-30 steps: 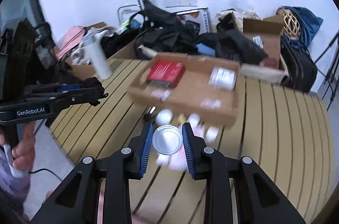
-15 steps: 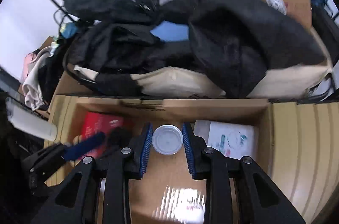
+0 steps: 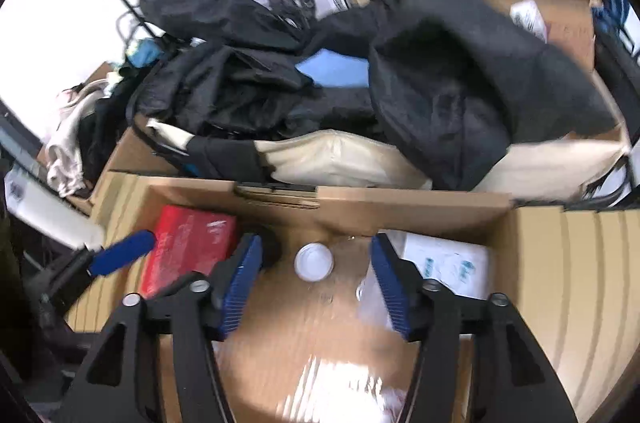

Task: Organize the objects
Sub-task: 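Release both items in the tray and withdraw both grippers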

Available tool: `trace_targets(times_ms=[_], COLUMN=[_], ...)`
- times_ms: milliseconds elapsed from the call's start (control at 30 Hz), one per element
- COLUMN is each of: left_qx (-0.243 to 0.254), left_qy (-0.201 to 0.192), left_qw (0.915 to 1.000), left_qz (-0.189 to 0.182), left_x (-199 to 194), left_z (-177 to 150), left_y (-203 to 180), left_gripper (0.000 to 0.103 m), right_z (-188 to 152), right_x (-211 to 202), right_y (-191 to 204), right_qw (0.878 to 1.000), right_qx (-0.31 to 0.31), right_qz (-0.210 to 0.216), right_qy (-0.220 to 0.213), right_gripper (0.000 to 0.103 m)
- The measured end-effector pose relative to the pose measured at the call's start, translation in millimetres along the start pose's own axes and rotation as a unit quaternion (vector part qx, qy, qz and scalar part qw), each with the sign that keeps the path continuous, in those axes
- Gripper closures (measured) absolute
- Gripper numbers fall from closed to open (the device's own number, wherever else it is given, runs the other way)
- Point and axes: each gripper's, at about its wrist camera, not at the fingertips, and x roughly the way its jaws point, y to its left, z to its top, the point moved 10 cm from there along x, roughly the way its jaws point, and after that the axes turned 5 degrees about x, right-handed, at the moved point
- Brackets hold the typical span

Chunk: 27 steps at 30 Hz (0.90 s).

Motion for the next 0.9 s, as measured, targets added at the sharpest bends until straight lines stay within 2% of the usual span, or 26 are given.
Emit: trace_targets(times_ms=[67,167,267,333,433,533,600,667,733,800,867,900], left_qx=[0.024,0.038,0.032,0.021,0.010,0.020,0.025,0.045,0.065,0.065,0.040,0.023], left_qy=[-0.026,-0.068,-0.091,-0.097,-0.103,-0.093,-0.091,-0.114,-0.128,-0.122,-0.109,-0.106], left_qw=[0.9993,0.9956,0.9900,0.9891,0.9864,0.9837,0.9837,0.9820,0.9759,0.9732,0.9815,0.9861], left_qz=[0.008,0.051,0.103,0.109,0.128,0.153,0.153,0.143,0.164,0.184,0.152,0.125], left_x=[-59.1,-143.4,-215.3,-269.0,-325.2,-366.8,-384.9,-401.6,-407.0,-408.8,-410.4,-411.1], left_z=[4.6,7.0,1.3,-11.0,-35.2,-71.1,-97.2,-130.5,-164.4,-197.8,-242.1,-262.9], left_y=[-1.0,8.6,22.7,24.6,24.6,14.3,4.5,-11.3,-19.8,-24.6,-35.0,-41.3], left_gripper=[0.025,0.011,0.006,0.004,0.000,0.000,0.000,0.000,0.000,0.000,0.000,0.000], right_z=[-2.9,-15.8,-32.5,-47.8,-78.7,-115.8,-145.7,-174.9,-203.0,-240.9,-277.5,-304.8], right_x=[-38.0,-95.7,-170.0,-219.2,-283.0,-336.2,-367.0,-383.7,-388.6,-386.4,-389.9,-393.1], right_y=[1.7,0.6,-5.3,-9.4,0.9,19.3,37.7,50.0,54.1,54.1,55.4,59.6], right_qw=[1.000,1.000,0.998,0.997,0.997,0.994,0.991,0.988,0.986,0.986,0.986,0.986], right_qx=[-0.004,-0.016,-0.039,-0.041,-0.050,-0.080,-0.103,-0.123,-0.131,-0.126,-0.114,-0.106], right_qz=[-0.001,-0.008,-0.036,-0.053,-0.043,-0.044,-0.027,-0.015,-0.021,-0.032,-0.040,-0.028], right_qy=[-0.008,-0.006,-0.023,-0.030,-0.042,-0.064,-0.080,-0.093,-0.105,-0.106,-0.116,-0.125], right_gripper=[0.037,0.032,0.032,0.032,0.031,0.031,0.028,0.019,0.019,0.019,0.019,0.019])
